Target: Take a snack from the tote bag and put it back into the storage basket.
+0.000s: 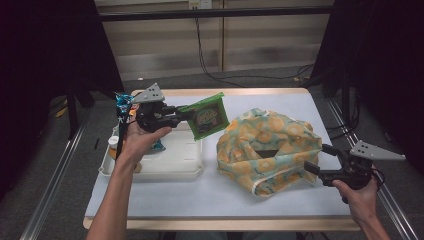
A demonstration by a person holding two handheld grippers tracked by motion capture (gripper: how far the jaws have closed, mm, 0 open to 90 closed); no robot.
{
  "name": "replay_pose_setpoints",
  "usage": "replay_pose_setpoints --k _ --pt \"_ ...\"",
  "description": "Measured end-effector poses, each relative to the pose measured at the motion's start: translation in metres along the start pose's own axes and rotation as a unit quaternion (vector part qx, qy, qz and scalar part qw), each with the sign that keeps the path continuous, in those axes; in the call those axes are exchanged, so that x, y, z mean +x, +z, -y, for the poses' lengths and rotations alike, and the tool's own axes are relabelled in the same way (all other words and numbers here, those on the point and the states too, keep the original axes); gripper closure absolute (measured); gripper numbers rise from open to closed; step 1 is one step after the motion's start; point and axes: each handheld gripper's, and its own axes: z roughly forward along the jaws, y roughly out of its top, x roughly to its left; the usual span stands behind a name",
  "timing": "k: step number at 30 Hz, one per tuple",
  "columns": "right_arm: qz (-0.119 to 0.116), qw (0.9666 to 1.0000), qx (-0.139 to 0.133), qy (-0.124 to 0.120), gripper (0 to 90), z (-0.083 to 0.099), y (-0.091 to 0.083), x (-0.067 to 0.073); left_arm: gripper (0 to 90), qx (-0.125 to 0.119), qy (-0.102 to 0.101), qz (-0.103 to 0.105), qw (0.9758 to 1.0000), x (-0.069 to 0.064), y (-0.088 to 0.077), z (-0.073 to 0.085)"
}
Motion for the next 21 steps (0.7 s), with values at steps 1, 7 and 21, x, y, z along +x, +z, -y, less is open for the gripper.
replay_pose_setpoints --k 1,7,21 --pt "-0.002 1.0 -0.002 0.0 6.0 0.001 0.0 0.001 73.6 0.005 0.0 -0.004 1.0 0.001 -0.002 0.002" --pt "-0.007 0.9999 0.006 -0.008 6.0 0.003 0.001 0.006 73.5 0.021 -0.009 -0.031 0.9993 0.012 -0.01 0.016" --pt "-0.005 0.9999 0.008 -0.007 6.1 0.004 0.001 0.003 73.5 0.051 -0.024 -0.07 0.996 0.035 -0.009 0.038"
